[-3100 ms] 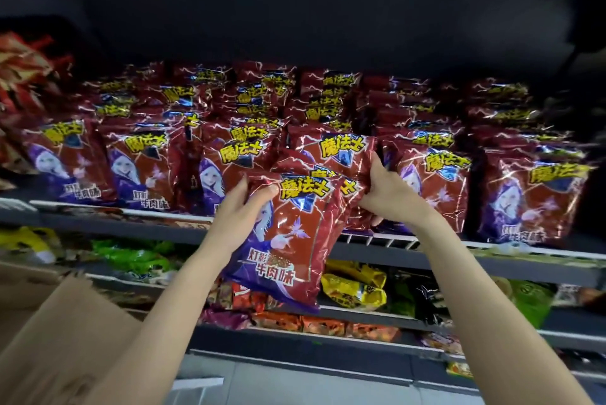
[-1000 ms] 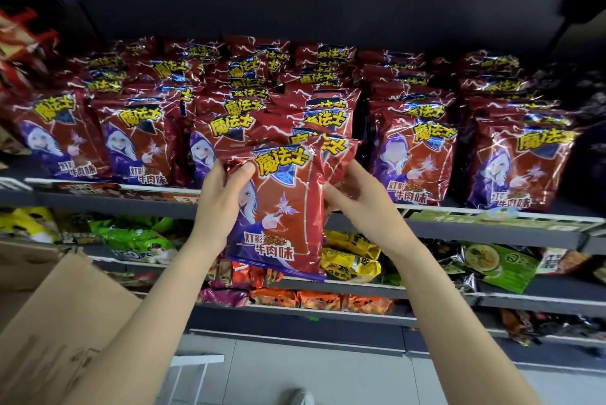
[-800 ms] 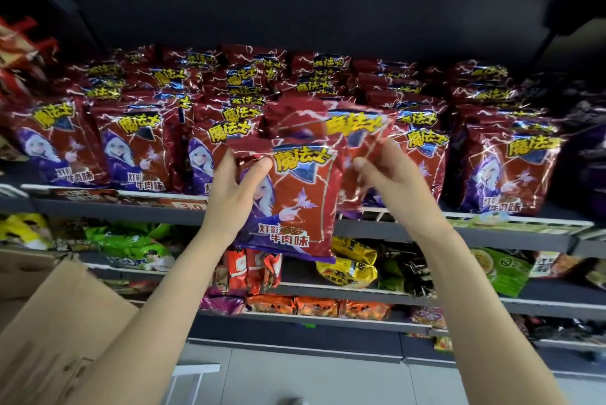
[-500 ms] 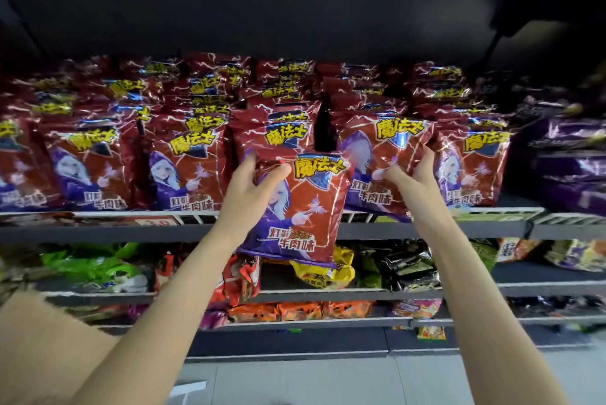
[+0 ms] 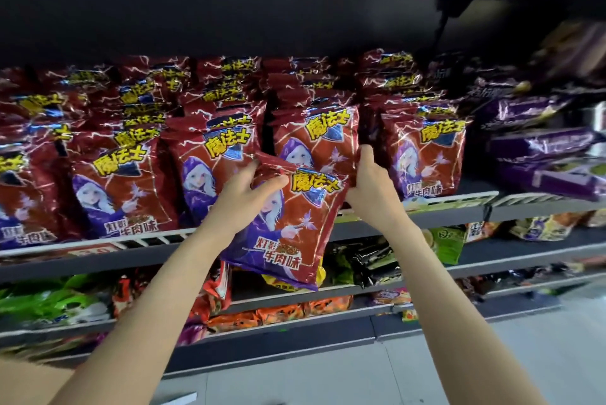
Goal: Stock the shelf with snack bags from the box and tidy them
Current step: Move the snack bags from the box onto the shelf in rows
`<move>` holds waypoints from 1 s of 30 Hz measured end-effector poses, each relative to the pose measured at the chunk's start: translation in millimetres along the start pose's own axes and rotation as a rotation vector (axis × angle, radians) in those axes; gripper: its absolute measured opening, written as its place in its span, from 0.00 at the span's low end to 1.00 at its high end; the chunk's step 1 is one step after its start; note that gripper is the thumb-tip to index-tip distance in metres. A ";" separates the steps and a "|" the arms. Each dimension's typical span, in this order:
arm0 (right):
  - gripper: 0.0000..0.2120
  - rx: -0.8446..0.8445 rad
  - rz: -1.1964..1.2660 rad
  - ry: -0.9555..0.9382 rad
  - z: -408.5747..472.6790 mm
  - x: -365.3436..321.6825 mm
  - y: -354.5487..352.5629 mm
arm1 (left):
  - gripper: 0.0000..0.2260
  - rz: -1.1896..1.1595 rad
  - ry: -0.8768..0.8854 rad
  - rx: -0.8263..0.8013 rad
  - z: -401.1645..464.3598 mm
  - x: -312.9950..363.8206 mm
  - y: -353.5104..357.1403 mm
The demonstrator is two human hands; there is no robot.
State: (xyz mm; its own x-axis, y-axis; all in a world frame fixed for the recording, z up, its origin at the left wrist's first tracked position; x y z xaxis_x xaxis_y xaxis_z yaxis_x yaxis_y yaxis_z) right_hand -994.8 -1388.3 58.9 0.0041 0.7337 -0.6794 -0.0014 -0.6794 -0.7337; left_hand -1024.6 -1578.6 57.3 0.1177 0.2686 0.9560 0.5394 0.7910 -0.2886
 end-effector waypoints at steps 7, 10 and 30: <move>0.23 0.056 0.206 -0.105 22.3 -4.5 -13.4 | 0.08 -0.064 0.019 0.060 14.9 18.3 2.6; 0.20 0.037 0.020 -0.047 20.1 2.9 -10.8 | 0.07 -0.011 0.006 0.061 9.7 17.6 4.1; 0.36 -0.207 0.331 -0.392 -70.2 -76.0 36.5 | 0.11 -0.265 0.113 0.320 -75.0 14.5 -17.1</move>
State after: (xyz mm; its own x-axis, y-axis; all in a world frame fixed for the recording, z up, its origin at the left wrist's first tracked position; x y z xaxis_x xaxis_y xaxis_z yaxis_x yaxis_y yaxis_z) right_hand -925.0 -1469.1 83.9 -0.3354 0.4002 -0.8529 0.2577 -0.8318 -0.4916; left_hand -969.6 -1629.5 80.0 0.1102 -0.0147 0.9938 0.2798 0.9599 -0.0169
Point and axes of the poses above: each hand's wrist, its own z-axis towards the middle knuckle, its own y-axis out of the palm, x = y × z, the point moved 8 cm from there along z, towards the middle knuckle, and after that the axes turned 15 degrees about -x, right-handed, at the moved point
